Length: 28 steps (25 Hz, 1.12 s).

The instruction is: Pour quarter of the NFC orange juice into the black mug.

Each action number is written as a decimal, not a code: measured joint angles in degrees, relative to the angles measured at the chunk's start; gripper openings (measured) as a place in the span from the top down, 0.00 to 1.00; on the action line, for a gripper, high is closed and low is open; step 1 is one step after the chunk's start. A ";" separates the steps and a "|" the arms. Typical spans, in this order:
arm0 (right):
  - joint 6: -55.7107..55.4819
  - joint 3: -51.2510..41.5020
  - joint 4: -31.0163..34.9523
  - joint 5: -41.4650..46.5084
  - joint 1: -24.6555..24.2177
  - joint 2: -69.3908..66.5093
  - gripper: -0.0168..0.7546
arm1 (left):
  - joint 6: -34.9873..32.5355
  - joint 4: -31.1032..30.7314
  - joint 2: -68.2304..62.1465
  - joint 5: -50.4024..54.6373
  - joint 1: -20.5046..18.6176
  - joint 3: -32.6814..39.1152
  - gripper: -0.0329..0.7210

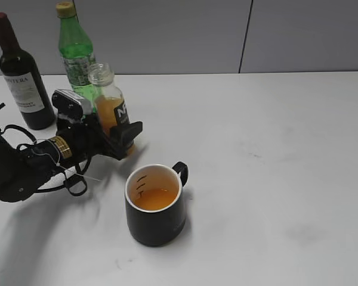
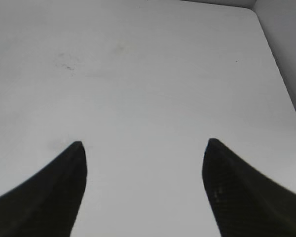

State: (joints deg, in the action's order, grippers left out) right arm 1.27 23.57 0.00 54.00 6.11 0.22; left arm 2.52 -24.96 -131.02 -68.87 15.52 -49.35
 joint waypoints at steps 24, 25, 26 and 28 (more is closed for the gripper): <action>0.00 0.00 0.00 0.00 0.00 0.00 0.26 | -2.52 3.21 1.02 -0.62 0.06 4.89 0.04; 0.00 0.00 0.00 0.00 0.00 0.00 0.26 | -2.52 4.57 1.99 -0.62 0.06 6.60 0.04; 0.00 0.00 0.00 0.00 0.00 0.00 0.26 | -2.99 5.69 2.89 -0.56 -0.01 8.23 0.04; 0.00 0.00 0.00 0.00 0.00 0.00 0.26 | -4.03 7.01 4.80 -0.56 -0.21 11.36 0.04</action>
State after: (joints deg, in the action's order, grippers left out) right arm 1.27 23.57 0.00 54.00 6.11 0.22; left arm -1.52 -17.95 -126.22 -69.43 15.31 -37.99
